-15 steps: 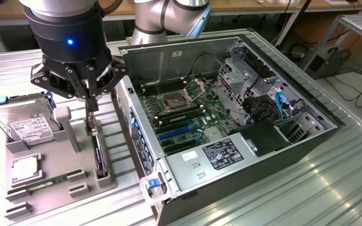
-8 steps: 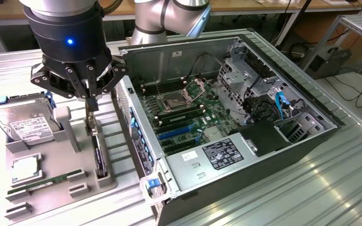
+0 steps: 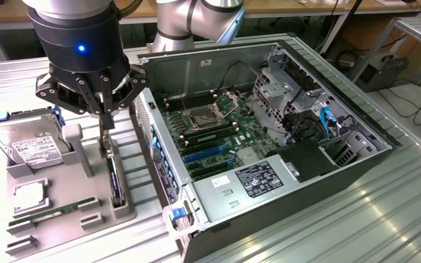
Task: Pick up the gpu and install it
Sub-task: 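Pick up the gpu and move the gpu toward the slot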
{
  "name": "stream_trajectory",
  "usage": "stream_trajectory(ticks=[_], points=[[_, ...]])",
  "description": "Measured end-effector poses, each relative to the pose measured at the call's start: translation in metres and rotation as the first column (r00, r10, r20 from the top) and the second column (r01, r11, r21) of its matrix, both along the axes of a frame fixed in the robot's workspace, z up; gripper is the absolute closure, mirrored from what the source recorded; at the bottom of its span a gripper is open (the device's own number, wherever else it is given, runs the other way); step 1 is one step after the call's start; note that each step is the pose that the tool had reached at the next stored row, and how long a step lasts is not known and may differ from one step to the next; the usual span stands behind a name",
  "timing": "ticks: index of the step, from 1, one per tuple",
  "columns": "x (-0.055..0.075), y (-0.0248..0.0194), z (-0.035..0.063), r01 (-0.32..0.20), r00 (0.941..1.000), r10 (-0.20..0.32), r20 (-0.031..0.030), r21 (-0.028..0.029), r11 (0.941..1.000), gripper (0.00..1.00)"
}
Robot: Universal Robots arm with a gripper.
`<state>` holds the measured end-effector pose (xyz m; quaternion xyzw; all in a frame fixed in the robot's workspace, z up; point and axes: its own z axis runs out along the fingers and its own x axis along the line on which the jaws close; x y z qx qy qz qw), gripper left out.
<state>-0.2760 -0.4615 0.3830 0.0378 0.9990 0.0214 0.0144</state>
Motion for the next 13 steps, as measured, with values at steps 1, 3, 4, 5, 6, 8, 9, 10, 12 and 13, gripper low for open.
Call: stream_trajectory(ticks=[1,3,4,5,6,8,9,10,12,13], points=[[0.0000,0.0001,0.0000,0.000,1.0000,0.000,0.0000,0.0000,1.0000,0.64],[0.0000,0.0001,0.0000,0.000,1.0000,0.000,0.0000,0.0000,1.0000,0.58],[0.0000,0.0001,0.0000,0.000,1.0000,0.000,0.0000,0.0000,1.0000,0.58],[0.0000,0.0001,0.0000,0.000,1.0000,0.000,0.0000,0.0000,1.0000,0.58],[0.0000,0.0001,0.0000,0.000,1.0000,0.000,0.0000,0.0000,1.0000,0.58],[0.0000,0.0001,0.0000,0.000,1.0000,0.000,0.0000,0.0000,1.0000,0.58],[0.0000,0.0001,0.0000,0.000,1.0000,0.000,0.0001,0.0001,1.0000,0.58],[0.0000,0.0001,-0.0001,0.000,1.0000,0.000,0.0000,0.0000,1.0000,0.58],[0.0000,0.0000,-0.0026,0.000,1.0000,0.000,0.0005,0.0001,1.0000,0.58],[-0.0001,0.0000,-0.0042,0.000,1.0000,0.000,0.0005,0.0001,1.0000,0.58]])
